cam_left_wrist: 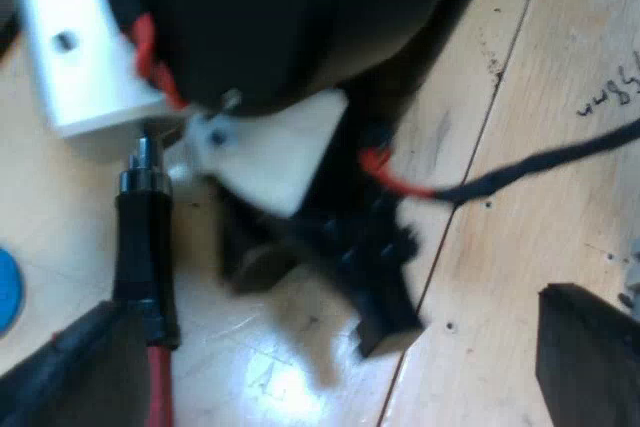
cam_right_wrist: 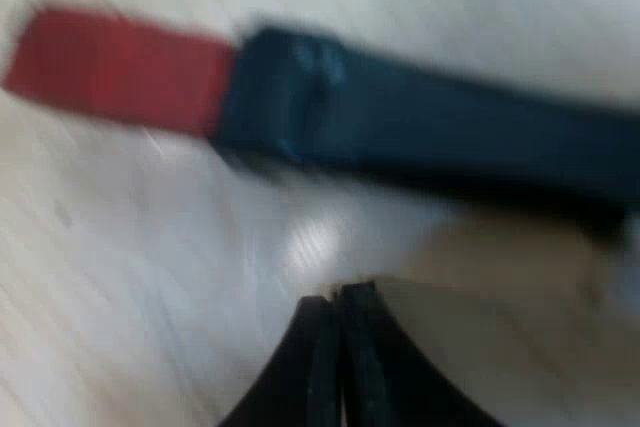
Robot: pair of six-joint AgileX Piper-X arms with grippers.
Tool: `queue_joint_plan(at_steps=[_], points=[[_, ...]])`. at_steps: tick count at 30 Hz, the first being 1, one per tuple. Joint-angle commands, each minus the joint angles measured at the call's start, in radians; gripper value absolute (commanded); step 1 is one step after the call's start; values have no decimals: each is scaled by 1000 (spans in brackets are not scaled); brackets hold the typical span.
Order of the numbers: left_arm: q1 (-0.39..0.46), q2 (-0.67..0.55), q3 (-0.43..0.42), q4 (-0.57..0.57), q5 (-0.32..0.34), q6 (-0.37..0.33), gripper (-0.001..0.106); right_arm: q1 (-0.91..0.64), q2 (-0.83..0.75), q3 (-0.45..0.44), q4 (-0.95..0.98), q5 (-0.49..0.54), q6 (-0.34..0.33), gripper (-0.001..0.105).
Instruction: Put the handle in the coffee machine
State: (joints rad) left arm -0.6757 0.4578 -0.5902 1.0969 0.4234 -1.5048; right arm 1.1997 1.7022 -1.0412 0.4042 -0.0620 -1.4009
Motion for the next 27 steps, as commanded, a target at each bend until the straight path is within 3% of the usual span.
queue_joint_plan(at_steps=[1, 5, 8, 13, 18, 20, 22, 23, 25, 27], points=[[-4, 1, -1, -1, -36, 31, 80, 2, -52, 3, 131, -2, -9, 0], [-4, 1, -1, -1, -54, 47, 80, 2, -115, 3, 226, 6, -34, 0], [-4, 1, -1, -3, -54, 47, 80, 2, -174, 3, 280, 23, -92, 0], [-4, 1, -1, -3, -54, 47, 80, 2, -281, -11, 360, 208, -105, 0], [-4, 1, -1, -3, -54, 47, 80, 2, -350, -67, 452, 293, -111, 3], [-4, 1, -1, -3, -54, 47, 80, 2, -361, -93, 474, 321, -158, 14], [-4, 1, -1, -3, -54, 47, 80, 2, -370, -121, 484, 342, -200, 34], [-4, 1, -1, -3, -54, 47, 80, 2, -370, -127, 488, 348, -201, 39], [-4, 1, -1, -3, -54, 47, 80, 2, -370, -150, 498, 365, -201, 66], [-4, 1, -1, -3, -54, 47, 80, -8, -370, -161, 498, 365, -198, 77]])
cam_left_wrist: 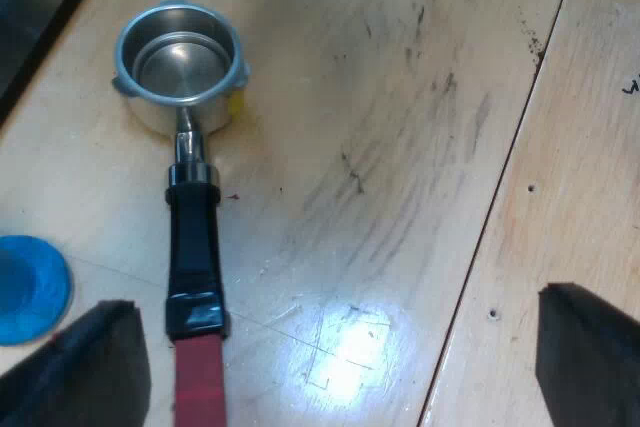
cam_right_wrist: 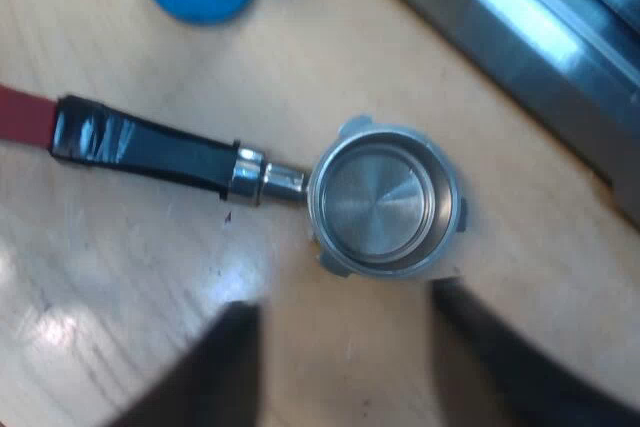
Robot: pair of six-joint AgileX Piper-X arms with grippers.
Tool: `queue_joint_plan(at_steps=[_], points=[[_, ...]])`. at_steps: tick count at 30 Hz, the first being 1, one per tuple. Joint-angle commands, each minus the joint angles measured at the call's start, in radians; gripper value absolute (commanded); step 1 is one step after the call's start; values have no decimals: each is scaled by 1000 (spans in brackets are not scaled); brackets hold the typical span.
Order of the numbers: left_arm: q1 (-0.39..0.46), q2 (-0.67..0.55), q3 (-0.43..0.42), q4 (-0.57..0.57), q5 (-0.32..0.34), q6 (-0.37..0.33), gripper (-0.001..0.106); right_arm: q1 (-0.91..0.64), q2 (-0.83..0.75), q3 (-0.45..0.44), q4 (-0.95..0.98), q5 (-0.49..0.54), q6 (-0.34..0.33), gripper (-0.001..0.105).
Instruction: Put the handle in the coffee machine
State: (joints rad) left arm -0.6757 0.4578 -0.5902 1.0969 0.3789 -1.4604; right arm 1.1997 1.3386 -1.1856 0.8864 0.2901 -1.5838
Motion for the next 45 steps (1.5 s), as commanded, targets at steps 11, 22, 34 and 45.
queue_joint_plan(at_steps=[11, 22, 34, 45], points=[[-4, 1, -1, -120, -10, 3, 80, -180, -4, -18, 15, -111, 41, 76], [-4, 1, -1, -183, -14, 0, 80, -301, 80, -18, 5, -199, 36, 75], [-4, 1, -1, -183, -17, -26, 80, -301, 194, -51, -36, -384, -20, 73], [-4, 1, -1, -140, -17, -31, 80, -301, 304, -57, -66, -405, -51, 86]])
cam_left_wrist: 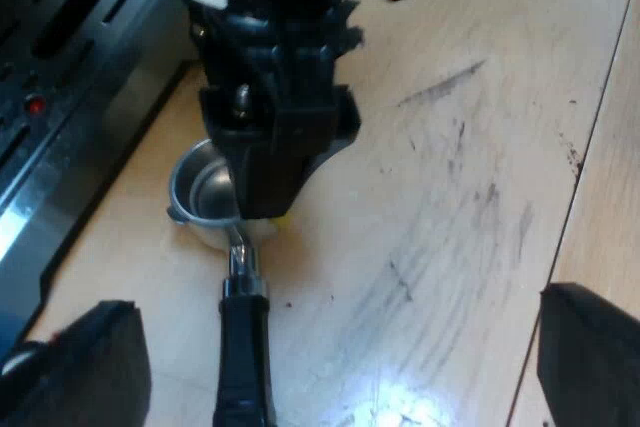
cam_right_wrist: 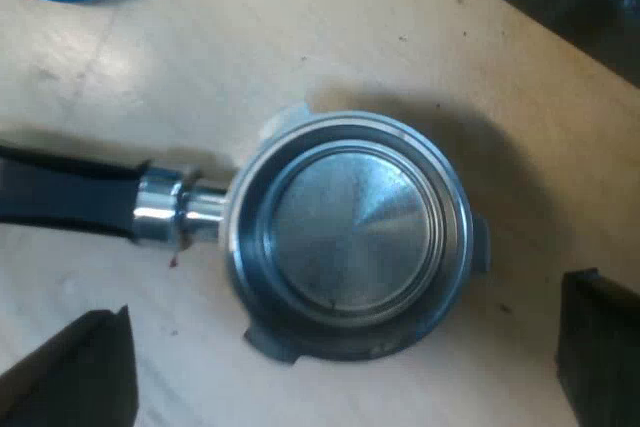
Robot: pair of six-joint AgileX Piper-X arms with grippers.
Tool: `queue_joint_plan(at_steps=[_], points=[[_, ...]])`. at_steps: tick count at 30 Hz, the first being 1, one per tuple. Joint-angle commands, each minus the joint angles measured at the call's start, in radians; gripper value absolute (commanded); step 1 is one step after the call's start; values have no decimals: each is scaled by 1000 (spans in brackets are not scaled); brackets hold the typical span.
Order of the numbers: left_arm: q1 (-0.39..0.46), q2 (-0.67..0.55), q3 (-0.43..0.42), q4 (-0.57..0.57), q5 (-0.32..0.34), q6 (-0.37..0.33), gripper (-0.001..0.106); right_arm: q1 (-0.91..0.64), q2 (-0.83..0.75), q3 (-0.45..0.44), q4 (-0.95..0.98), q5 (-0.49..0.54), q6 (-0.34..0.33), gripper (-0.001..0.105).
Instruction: Put the handle in the coffee machine
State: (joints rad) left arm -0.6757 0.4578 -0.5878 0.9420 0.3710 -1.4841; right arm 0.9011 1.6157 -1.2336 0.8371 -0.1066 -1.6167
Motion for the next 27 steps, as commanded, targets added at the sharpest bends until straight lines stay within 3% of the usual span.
queue_joint_plan(at_steps=[1, 8, 20, 23, 24, 25, 27], points=[[-4, 1, -3, 29, -9, -8, 80, -2, 27, -9, -19, -8, -18, 86], [-4, 1, -3, 104, -9, -8, 80, -2, 110, -9, -100, -8, -1, 86], [-4, 1, -3, 109, -9, -8, 80, -2, 154, -9, -105, -11, -1, 84], [-4, 1, -3, 109, -9, -8, 80, -2, 154, -9, -99, -11, -1, 65], [-4, 1, -3, 109, -9, -8, 80, -2, 154, -9, -96, -11, -1, 56], [-4, 1, -3, 107, -9, -8, 80, -2, 154, -9, -95, -11, -1, 40], [-4, 1, -3, 107, -9, -8, 80, 0, 151, -9, -95, -11, -1, 23]])
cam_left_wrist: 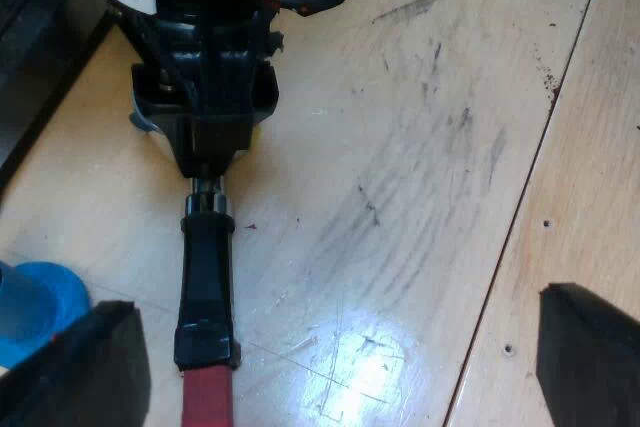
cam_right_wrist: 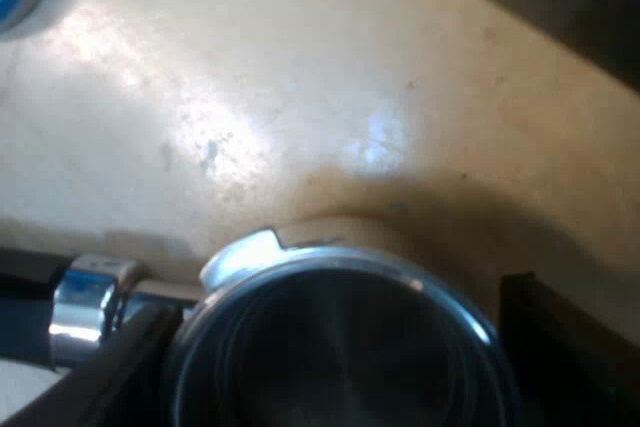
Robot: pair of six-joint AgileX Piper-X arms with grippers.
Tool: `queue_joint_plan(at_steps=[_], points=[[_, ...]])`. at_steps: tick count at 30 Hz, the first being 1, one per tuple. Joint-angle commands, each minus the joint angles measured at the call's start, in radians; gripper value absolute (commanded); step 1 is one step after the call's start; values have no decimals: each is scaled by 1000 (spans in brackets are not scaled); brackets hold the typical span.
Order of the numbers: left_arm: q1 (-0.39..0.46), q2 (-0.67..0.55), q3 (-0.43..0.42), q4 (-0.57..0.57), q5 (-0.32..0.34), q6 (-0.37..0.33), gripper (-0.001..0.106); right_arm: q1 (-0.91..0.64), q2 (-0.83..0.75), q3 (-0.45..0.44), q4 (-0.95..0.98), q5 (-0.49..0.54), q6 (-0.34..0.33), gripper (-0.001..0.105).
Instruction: Put the handle in the coffee machine
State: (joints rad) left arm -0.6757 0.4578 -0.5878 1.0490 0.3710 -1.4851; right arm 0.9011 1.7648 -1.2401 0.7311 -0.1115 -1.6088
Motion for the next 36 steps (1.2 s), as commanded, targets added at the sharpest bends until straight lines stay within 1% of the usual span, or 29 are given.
queue_joint_plan(at_steps=[1, 2, 3, 9, 12, 14, 18, 23, 26, 31, 36], points=[[-4, 1, -3, -4, -9, -7, 80, 1, -2, -2, 14, -6, -9, 10], [-4, 1, -3, -7, -9, -7, 80, 0, -5, -2, 15, -6, -7, 4], [-4, 1, -3, -20, -9, -7, 80, 0, -14, -2, 19, -6, 10, 0], [-4, 1, -3, -67, -9, -7, 80, 0, -77, -2, 91, -6, 82, 0], [-4, 1, -3, -74, -9, -7, 80, 0, -113, -2, 154, -6, 93, 0], [-4, 1, -3, -74, -2, -7, 80, 0, -132, -2, 193, -6, 119, 0], [-4, 1, -3, -74, 30, -7, 80, 0, -175, -2, 260, -6, 126, 0], [-4, 1, -3, -74, 30, 24, 80, 0, -224, -2, 291, 1, 133, 0], [-4, 1, -3, -74, 30, 56, 80, 0, -267, -2, 318, 0, 151, 0], [-4, 1, -3, -74, 30, 59, 80, 0, -330, -2, 356, 0, 159, 0], [-4, 1, -3, -74, 30, 61, 80, 0, -386, -2, 356, 0, 190, 0]])
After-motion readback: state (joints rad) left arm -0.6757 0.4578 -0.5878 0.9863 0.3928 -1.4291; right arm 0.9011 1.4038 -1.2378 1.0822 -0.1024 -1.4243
